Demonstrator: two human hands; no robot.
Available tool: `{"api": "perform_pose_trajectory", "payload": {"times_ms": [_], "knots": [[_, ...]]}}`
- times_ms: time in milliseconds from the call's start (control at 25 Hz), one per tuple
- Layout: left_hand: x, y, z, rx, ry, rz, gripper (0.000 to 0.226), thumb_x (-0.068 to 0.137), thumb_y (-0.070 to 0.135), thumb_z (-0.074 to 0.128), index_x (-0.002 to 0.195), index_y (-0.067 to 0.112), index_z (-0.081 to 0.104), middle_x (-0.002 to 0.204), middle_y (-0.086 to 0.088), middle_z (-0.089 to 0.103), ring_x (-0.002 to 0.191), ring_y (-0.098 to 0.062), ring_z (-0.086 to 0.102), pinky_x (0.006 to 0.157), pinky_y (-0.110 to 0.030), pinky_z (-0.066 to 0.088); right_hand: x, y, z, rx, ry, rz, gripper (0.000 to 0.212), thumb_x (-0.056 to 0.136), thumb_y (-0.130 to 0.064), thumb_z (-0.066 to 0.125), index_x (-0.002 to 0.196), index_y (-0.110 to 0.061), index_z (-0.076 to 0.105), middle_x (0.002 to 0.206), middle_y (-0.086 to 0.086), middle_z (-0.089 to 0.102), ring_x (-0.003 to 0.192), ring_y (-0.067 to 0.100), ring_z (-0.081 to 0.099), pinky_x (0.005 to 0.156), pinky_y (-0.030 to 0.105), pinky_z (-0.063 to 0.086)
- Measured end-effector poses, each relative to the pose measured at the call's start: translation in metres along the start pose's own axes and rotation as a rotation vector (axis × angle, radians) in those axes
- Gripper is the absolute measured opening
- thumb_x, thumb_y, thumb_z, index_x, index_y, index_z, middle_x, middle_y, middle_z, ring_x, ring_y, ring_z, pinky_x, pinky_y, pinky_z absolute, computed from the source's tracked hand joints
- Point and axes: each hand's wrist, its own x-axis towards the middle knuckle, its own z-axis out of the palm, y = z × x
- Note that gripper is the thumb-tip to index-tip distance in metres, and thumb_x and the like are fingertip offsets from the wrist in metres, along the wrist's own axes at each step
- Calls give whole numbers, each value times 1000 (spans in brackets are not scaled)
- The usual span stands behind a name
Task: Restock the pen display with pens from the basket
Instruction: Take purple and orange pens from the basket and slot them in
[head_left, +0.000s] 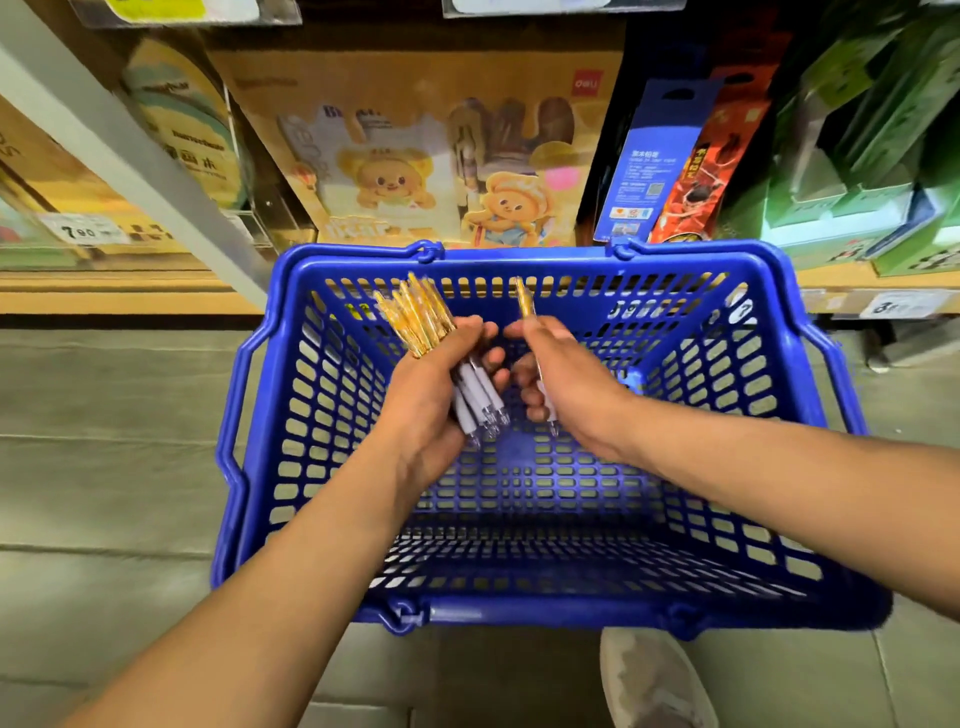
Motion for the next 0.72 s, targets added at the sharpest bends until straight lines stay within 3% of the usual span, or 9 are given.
{"api": "perform_pose_trajectory", "payload": {"times_ms": [160,280,400,560,720], "knots": [[-53,8,22,89,46,-37,17,97,27,66,93,10,65,70,-2,63,61,-14,59,60,-26,57,-43,-23,-5,204,-98,68,22,107,-27,44,110,-16,62,86,5,72,69,16,66,65,32,56],[-111,19,33,-32,116,-142,15,101,28,59,92,15,62,71,0,59,57,-12,56,59,-26,52,-93,-53,-8,317,-114,158,18,102,-23,55,109,-17,70,79,0,72,73,16,67,75,38,59],[-179,53,36,8,188,-224,19,103,26,54,92,12,60,73,-1,56,59,-13,55,59,-25,51,-156,-97,-9,399,-121,217,10,97,-22,64,101,-24,73,75,-3,66,72,13,65,74,34,61],[-267,126,62,57,209,-163,19,101,19,57,115,7,59,83,-3,70,67,-15,67,60,-27,58,-243,-176,6,356,-203,271,8,92,-22,70,100,-22,69,83,-1,68,85,17,69,82,38,60],[-359,207,121,86,96,-179,18,88,18,67,101,6,70,89,-7,78,73,-18,75,67,-33,63,-343,-275,29,437,-210,308,16,80,-20,78,93,-21,70,85,5,72,78,19,70,78,39,62]]}}
